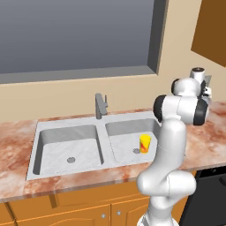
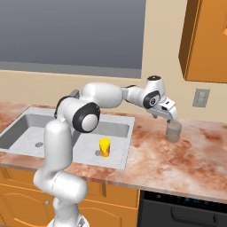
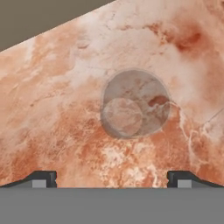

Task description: Move any existing items from the left basin to the right basin for drying. Then move the glass cup from the counter to the left basin of the sink for washing.

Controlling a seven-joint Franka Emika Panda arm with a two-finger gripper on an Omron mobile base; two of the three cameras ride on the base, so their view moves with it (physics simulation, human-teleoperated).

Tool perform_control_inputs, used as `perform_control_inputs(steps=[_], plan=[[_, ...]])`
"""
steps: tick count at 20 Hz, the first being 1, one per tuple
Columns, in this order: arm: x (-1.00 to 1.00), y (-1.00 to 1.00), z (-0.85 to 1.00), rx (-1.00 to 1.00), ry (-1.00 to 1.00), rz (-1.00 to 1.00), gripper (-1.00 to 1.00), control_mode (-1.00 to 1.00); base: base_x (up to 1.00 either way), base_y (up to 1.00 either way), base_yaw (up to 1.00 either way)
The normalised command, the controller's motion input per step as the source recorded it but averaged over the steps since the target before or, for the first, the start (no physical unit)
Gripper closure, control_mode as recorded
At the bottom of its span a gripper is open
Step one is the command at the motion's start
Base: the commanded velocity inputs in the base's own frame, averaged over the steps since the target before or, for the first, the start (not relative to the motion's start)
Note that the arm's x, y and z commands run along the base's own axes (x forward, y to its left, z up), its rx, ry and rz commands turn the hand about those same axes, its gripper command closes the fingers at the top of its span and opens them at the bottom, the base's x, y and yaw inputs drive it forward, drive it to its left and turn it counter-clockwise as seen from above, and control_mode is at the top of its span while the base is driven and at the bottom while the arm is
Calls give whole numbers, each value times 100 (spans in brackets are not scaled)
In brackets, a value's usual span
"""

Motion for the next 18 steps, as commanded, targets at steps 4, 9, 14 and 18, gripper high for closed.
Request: perform_control_inputs(steps=[4,9,14,18], plan=[[18,-12,-22,0,-1,6,-100,-100,0,0,0],[17,-5,-20,0,0,5,-100,-100,0,0,0],[1,-13,0,0,-1,3,-100,-100,0,0,0],[6,-12,0,0,0,2,-100,-100,0,0,0]])
